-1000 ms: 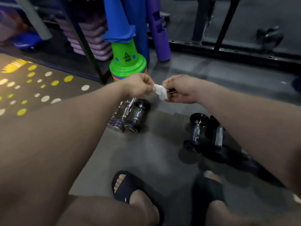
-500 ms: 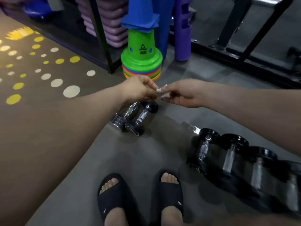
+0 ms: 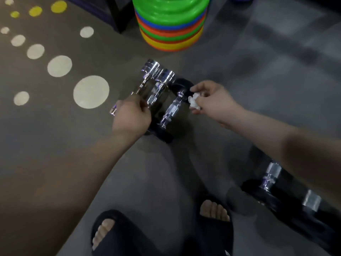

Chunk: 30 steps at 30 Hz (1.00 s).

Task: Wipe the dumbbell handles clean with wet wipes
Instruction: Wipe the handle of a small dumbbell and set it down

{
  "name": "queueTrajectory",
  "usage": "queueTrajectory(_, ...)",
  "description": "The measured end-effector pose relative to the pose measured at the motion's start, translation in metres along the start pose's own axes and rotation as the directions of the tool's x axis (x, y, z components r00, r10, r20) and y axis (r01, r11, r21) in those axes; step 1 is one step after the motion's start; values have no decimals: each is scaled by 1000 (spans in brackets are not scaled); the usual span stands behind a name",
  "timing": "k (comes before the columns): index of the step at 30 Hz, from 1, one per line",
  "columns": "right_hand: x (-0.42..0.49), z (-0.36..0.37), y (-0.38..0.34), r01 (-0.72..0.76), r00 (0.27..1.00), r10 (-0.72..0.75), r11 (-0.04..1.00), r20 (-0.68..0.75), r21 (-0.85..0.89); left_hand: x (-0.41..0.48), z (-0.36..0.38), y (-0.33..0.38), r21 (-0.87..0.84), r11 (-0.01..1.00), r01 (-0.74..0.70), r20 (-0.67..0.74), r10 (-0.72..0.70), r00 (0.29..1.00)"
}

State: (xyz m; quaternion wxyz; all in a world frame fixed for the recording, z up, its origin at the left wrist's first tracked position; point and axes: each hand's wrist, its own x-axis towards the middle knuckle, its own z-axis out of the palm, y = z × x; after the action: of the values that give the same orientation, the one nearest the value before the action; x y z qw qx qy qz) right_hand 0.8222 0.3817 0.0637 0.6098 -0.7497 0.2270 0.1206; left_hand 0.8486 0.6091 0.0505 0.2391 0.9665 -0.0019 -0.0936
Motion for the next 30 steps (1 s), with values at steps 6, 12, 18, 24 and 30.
queueTrajectory(6,17,26,30,213,961,-259,918,-99,-335,8,38,-9,9,996,87,-119,-85,989)
queueTrajectory(12,24,40,45,318,907,-395,870,-146,-376,7,49,-21,-41,984,176,-118,-179,977)
queueTrajectory(18,39,41,47,472,821,-567,740,-67,-479,6,59,-14,-144,957,253,-114,-270,956)
queueTrajectory(24,53,50,65,584,721,-690,553,66,-594,15,69,-16,-299,900,316,-163,-375,913)
queueTrajectory(30,49,51,67,515,793,-575,455,202,-726,12,78,-15,-248,908,339,-197,-390,900)
